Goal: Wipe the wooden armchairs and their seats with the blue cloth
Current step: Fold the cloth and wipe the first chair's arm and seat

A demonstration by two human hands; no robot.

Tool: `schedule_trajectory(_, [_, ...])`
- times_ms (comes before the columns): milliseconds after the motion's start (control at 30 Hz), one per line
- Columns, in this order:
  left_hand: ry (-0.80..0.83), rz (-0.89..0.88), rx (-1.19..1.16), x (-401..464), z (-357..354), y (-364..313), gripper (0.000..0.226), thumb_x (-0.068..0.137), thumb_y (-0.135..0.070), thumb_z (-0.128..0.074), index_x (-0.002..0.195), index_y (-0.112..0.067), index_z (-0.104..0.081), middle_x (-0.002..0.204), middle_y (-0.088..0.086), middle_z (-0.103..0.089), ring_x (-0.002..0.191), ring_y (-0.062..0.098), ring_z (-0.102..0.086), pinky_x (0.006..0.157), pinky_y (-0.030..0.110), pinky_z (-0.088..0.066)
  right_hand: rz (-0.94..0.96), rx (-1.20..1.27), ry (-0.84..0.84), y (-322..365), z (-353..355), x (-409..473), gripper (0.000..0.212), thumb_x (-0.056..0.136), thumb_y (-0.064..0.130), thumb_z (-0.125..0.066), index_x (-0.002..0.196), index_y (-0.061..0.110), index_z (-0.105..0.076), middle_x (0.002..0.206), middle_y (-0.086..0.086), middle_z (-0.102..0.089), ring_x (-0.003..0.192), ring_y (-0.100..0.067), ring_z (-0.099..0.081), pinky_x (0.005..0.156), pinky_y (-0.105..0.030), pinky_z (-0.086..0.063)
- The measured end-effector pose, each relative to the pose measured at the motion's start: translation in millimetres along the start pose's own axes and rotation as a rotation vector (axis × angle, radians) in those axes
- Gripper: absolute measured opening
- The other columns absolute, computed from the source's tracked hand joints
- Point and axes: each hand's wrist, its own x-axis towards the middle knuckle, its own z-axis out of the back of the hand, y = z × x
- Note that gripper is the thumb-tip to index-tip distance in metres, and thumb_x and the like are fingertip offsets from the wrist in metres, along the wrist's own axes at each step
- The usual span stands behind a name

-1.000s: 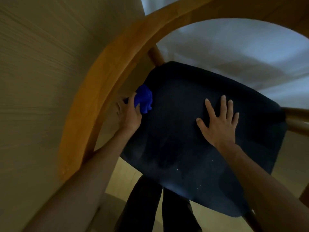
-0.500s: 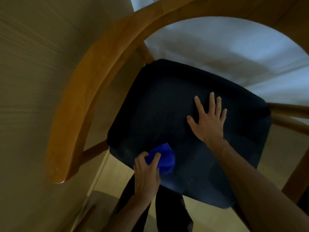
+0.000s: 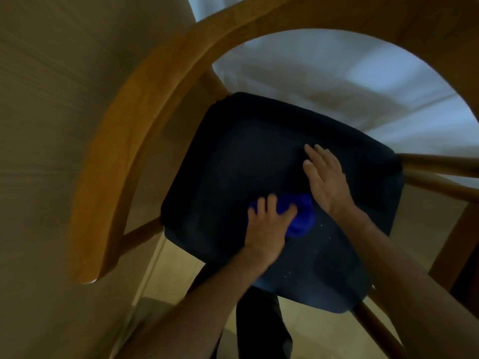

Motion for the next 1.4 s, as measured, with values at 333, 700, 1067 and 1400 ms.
schedule_trajectory(333, [-0.083,0.243,-0.118,15.1,61.7,91.9,0.058,0.092,-0.028,-0.043,0.148,-0.032,-0.027,0.155,0.011,-0.015,0.142,0.035,-0.013,0.106,0.057,-0.03,0.574,-0.527,0.153,-16.1,-55.0,-84.7,0.058,0.086,0.056,-0.043,0.14,0.035,-0.04,0.142,-0.008,-0.044,0.13,-0.032,-0.039,0.106,-0.058,-0.029])
schedule_trajectory(700, [0.151,0.271,0.081,24.6,53.6,96.4,0.082,0.093,-0.04,-0.05,0.151,-0.028,0.007,0.154,0.015,0.027,0.142,0.04,0.02,0.109,0.068,-0.016,0.292,-0.505,0.014,31.9,-164.7,-164.9,0.064,0.072,0.057,-0.069,0.129,0.037,-0.048,0.127,-0.007,-0.047,0.111,-0.031,-0.046,0.085,-0.055,-0.046])
schedule_trajectory(1067, [0.248,0.074,0.204,52.5,52.3,67.9,0.1,0.084,-0.054,-0.059,0.146,-0.041,0.018,0.148,0.011,0.041,0.138,0.04,0.032,0.104,0.074,-0.012,-0.156,-0.279,-0.474,-97.9,-26.0,-99.0,0.046,0.093,0.042,-0.046,0.134,0.022,-0.047,0.125,-0.019,-0.043,0.108,-0.036,-0.044,0.084,-0.046,-0.043])
schedule_trajectory(1400, [0.257,0.096,0.219,51.4,50.1,64.4,0.101,0.085,-0.052,-0.059,0.146,-0.04,0.02,0.147,0.012,0.043,0.136,0.04,0.034,0.104,0.074,-0.01,-0.033,-0.178,-0.28,-0.9,-154.9,-175.4,0.043,0.081,0.04,-0.059,0.121,0.027,-0.05,0.115,-0.012,-0.047,0.092,-0.031,-0.048,0.067,-0.039,-0.05])
